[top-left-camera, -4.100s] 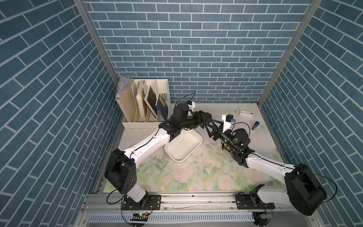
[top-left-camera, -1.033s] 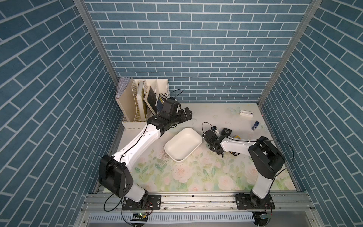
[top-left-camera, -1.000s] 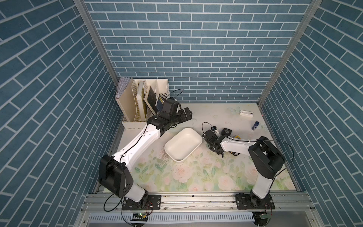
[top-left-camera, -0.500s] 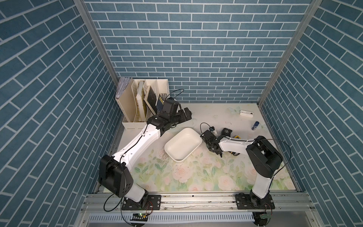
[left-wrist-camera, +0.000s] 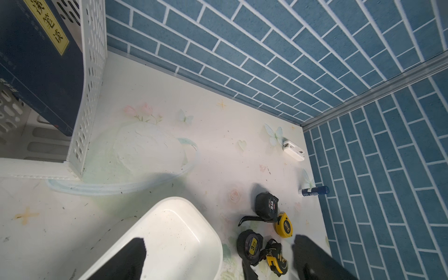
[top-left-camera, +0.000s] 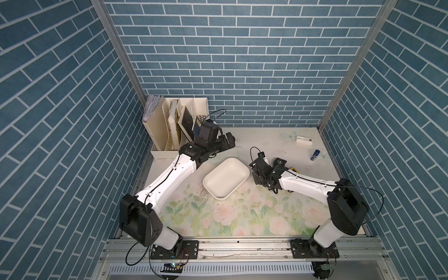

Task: Take the tape measure out of the storage box
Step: Reset both arms

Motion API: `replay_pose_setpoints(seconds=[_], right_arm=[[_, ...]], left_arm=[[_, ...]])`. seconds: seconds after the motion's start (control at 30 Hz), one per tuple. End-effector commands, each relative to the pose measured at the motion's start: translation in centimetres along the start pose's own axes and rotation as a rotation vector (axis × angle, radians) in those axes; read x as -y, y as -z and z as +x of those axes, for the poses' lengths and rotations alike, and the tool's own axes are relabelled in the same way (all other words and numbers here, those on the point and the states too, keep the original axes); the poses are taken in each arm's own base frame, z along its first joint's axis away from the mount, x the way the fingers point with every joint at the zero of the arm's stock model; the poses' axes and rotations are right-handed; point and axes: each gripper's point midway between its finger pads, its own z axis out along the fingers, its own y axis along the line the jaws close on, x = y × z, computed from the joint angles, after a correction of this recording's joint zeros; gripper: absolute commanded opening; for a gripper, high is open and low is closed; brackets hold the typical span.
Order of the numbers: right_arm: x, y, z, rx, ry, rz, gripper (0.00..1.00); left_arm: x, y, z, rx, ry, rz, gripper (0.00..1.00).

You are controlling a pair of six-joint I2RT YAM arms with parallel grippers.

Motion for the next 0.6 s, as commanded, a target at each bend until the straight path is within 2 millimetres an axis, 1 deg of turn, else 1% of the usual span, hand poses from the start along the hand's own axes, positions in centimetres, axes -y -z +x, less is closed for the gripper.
replay_pose_setpoints(seconds=[0.0,0.07,0.13,0.17,0.23,0.27,0.3,0.33,0.4,0.43,0.47,0.57], right_arm=[[2.6,3.9,-3.0,0.099,-0.046,0.016,1.0],[4.4,6.5,-5.7,0.239,-0.101,0.024,1.0],[6.3,8.9,-8.1,0.399,-0.147,0.022,1.0],[7.2,10.0,-8.9,0.481,-0.161,0.009,1.0],[8.9,11.2,-10.1,0.601,-0.181,-0.034,1.0],[10.4,11.2,-10.2,0.64,-0.206,-0.028,1.0],[12.1,10.8,-10.1,0.663,-0.233,-0.013,1.0],[13.7,10.2,-9.9,0.673,-0.262,0.01,1.0],[17.0,8.5,-8.7,0.661,-0.317,0.077,1.0],[18.3,7.7,-7.9,0.649,-0.333,0.116,1.0],[19.5,6.5,-7.0,0.631,-0.345,0.156,1.0],[21.4,3.0,-4.5,0.576,-0.367,0.194,1.0]], left_arm=[[-0.5,1.1,-1.4,0.056,-0.089,-0.04,1.0],[-0.9,1.5,-2.7,0.127,-0.141,-0.074,1.0],[-2.0,1.9,-3.9,0.215,-0.19,-0.132,1.0],[-2.9,2.2,-4.5,0.27,-0.212,-0.176,1.0],[-4.9,2.9,-5.1,0.371,-0.251,-0.261,1.0],[-6.1,3.4,-5.3,0.429,-0.266,-0.309,1.0],[-7.4,3.9,-5.3,0.483,-0.286,-0.359,1.0],[-8.3,4.2,-5.3,0.526,-0.309,-0.393,1.0],[-10.6,4.5,-4.4,0.59,-0.362,-0.453,1.0],[-11.4,4.6,-4.0,0.608,-0.382,-0.483,1.0],[-12.5,4.7,-3.7,0.626,-0.387,-0.526,1.0],[-16.0,3.9,-2.7,0.6,-0.408,-0.634,1.0]])
